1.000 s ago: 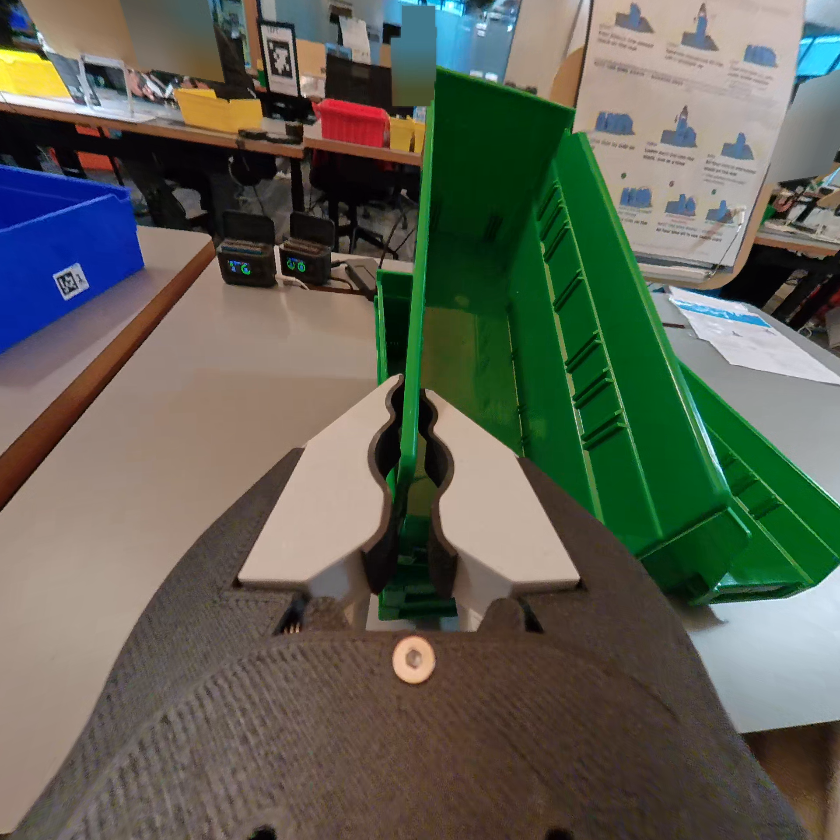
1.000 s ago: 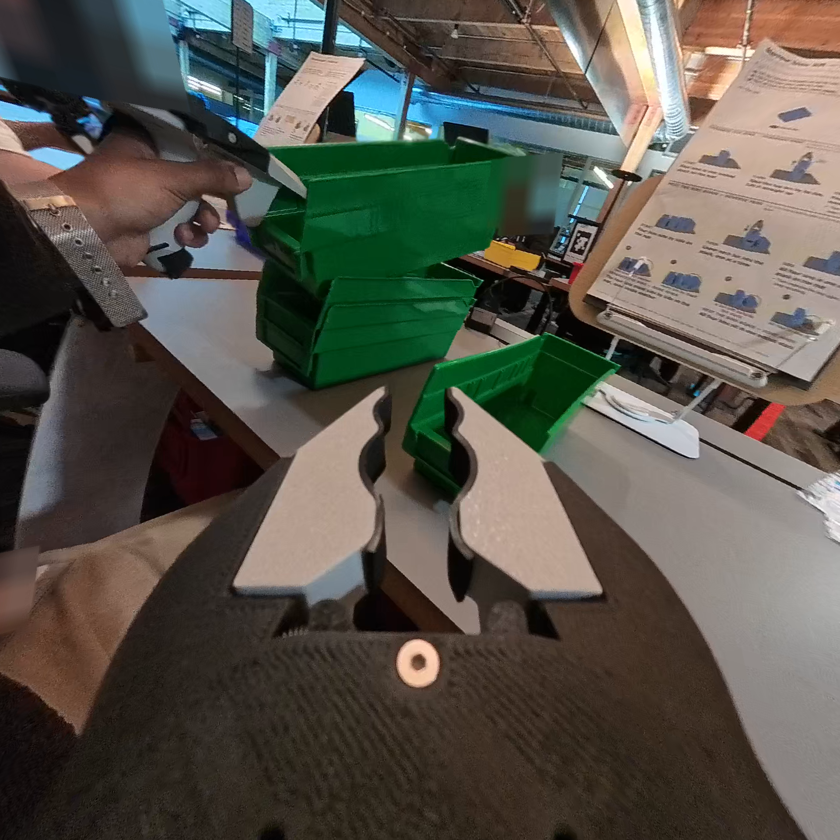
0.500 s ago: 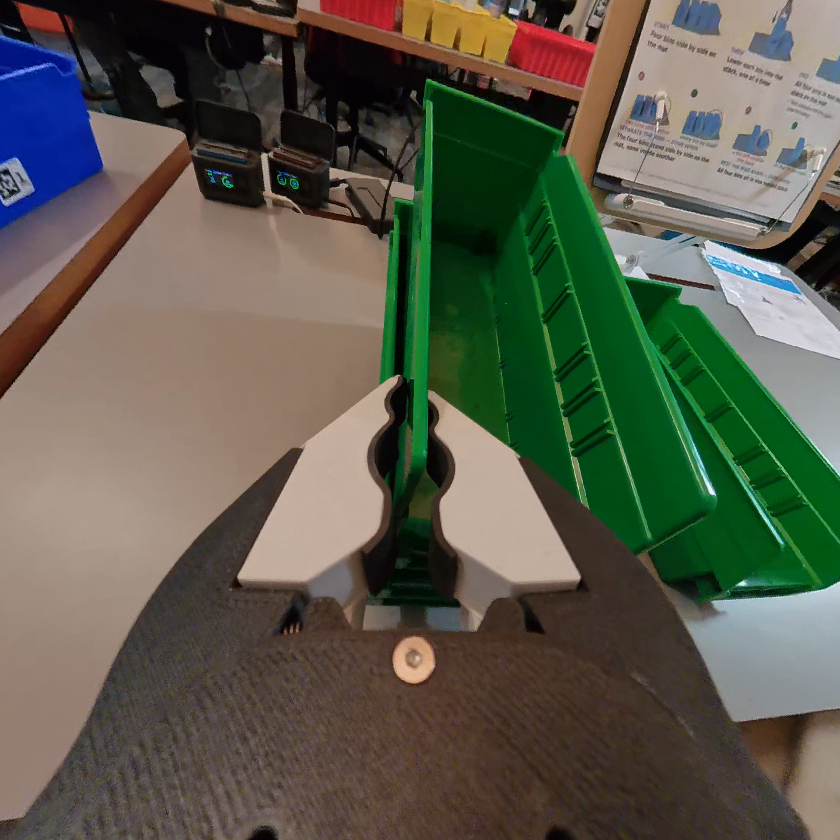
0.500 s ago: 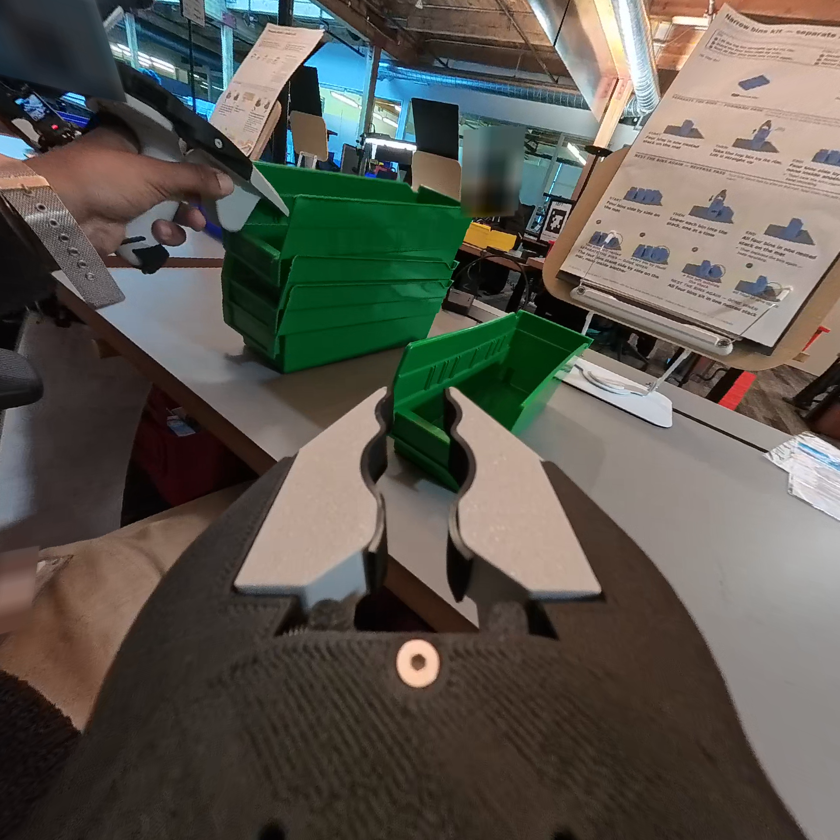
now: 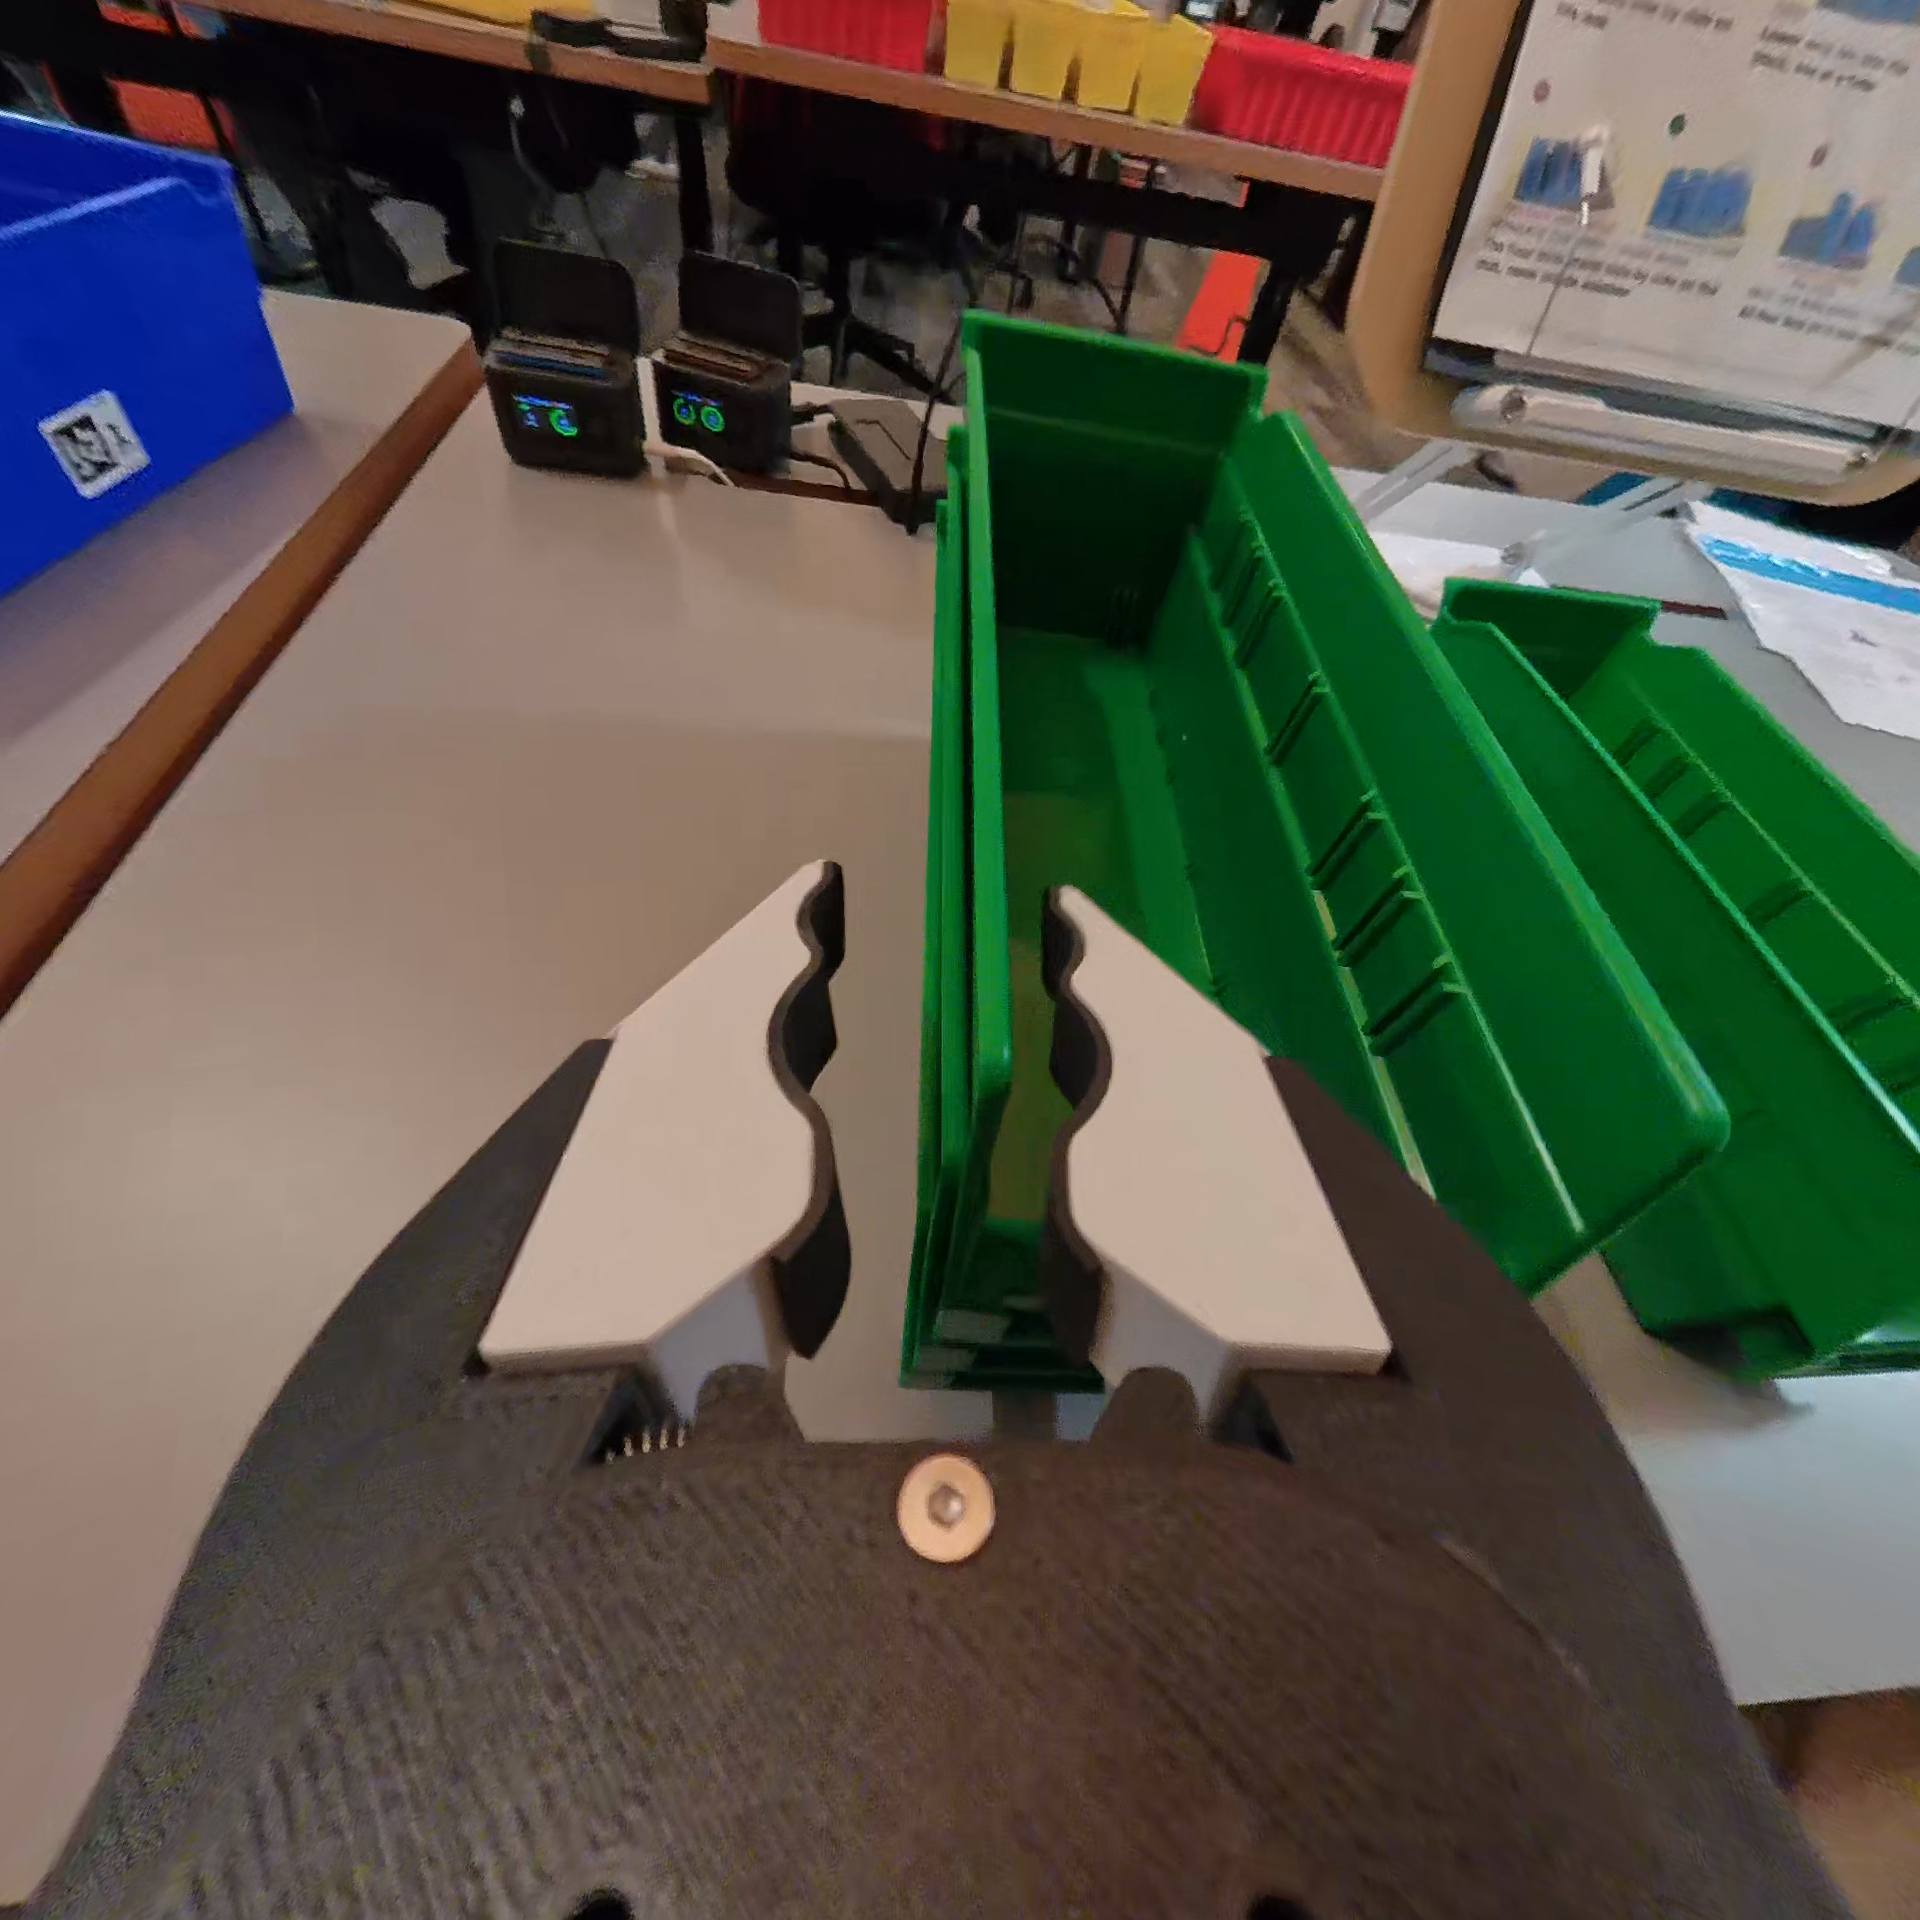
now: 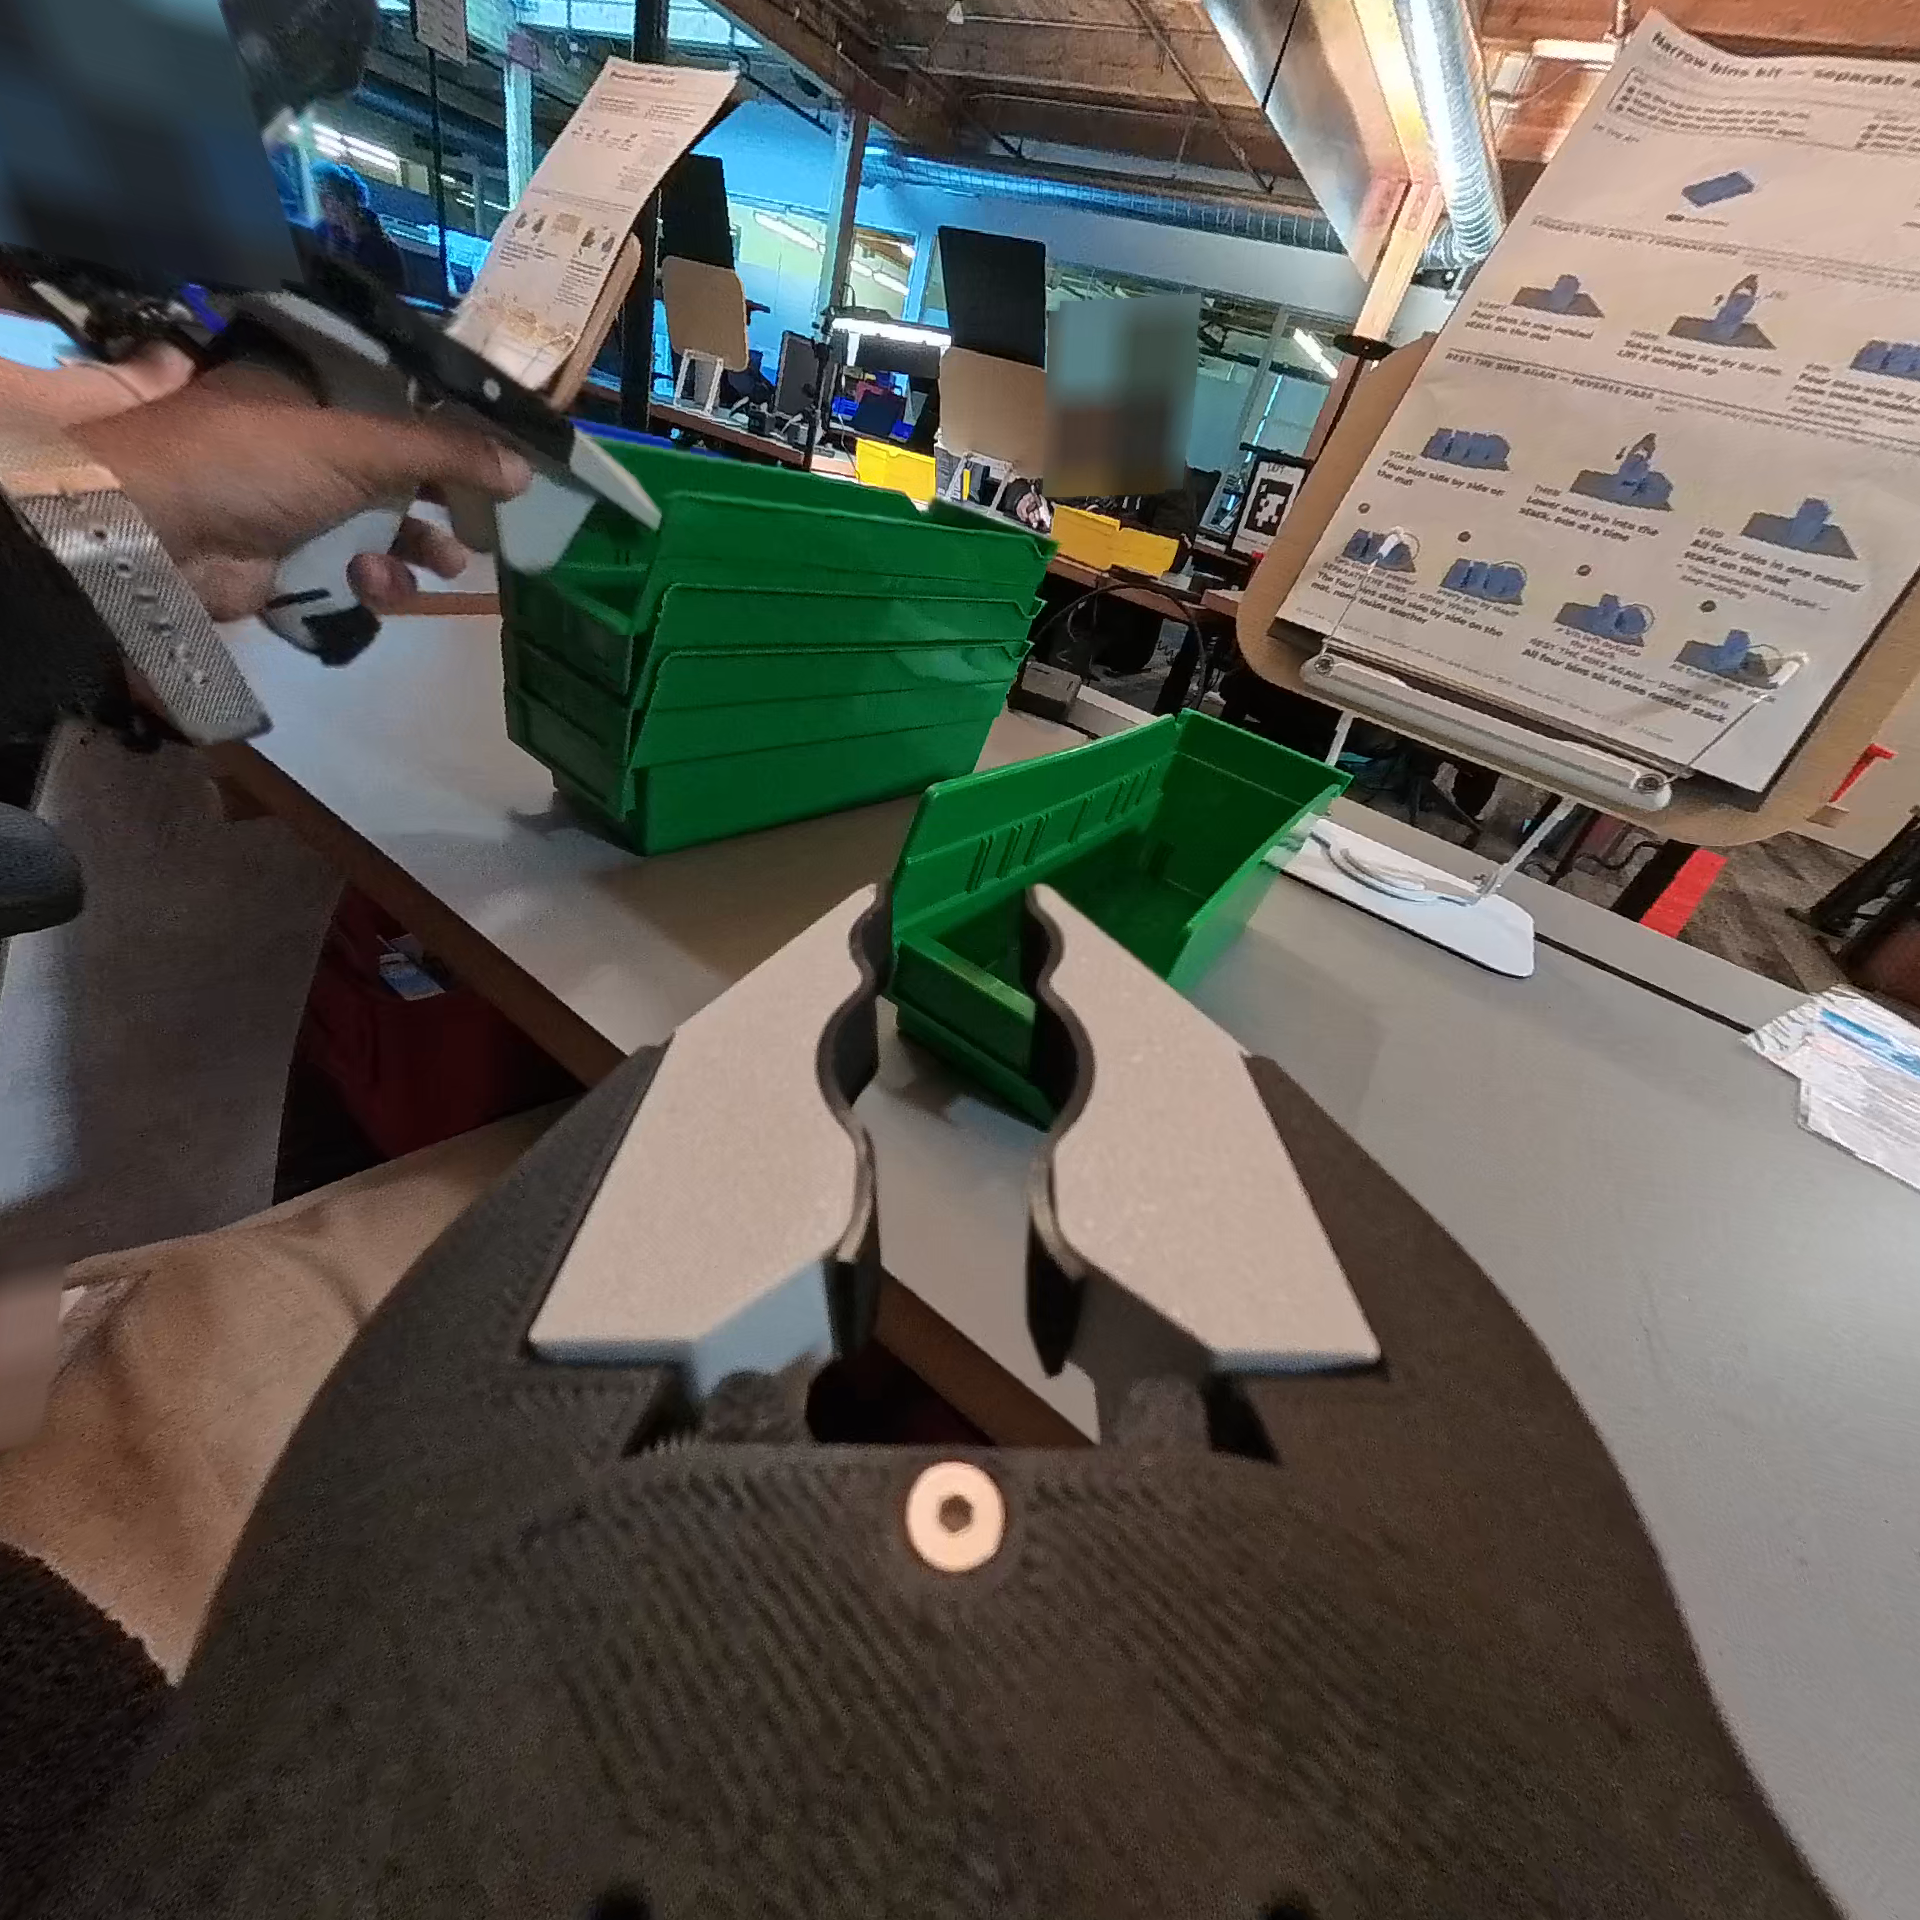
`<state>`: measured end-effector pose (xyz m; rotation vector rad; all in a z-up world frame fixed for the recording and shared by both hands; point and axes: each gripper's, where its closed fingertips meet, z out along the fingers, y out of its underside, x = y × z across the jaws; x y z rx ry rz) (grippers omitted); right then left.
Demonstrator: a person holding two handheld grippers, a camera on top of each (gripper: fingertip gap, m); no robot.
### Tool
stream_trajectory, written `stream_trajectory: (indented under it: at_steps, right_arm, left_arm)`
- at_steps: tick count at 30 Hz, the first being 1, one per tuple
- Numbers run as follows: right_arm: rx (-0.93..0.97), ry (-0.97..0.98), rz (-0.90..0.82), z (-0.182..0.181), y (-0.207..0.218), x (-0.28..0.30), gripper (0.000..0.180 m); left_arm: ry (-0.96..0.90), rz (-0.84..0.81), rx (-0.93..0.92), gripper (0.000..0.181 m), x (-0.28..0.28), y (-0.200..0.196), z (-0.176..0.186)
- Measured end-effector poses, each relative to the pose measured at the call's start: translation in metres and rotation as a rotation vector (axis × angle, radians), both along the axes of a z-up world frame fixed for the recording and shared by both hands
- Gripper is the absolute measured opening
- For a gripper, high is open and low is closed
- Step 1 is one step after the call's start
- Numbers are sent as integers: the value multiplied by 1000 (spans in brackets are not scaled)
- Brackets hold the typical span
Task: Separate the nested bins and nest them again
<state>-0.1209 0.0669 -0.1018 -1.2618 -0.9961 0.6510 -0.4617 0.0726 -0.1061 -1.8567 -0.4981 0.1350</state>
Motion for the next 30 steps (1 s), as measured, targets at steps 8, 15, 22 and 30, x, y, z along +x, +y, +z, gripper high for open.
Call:
stream_trajectory:
  at_steps: [8,15,22,30]
  right_arm:
    - [-11,12,0,2,3,1,25]
    - [-28,18,43,1,3,-8,25]
    - [-6,40,-44,7,21,-5,42]
    - [-216,7,-173,-23,81,6,53]
  left_arm:
    - [-35,39,37,6,3,-4,-5]
    - [-36,62,72,11,4,-15,-4]
    - [2,109,245,91,13,-36,32]
    - [247,-164,409,79,157,-11,85]
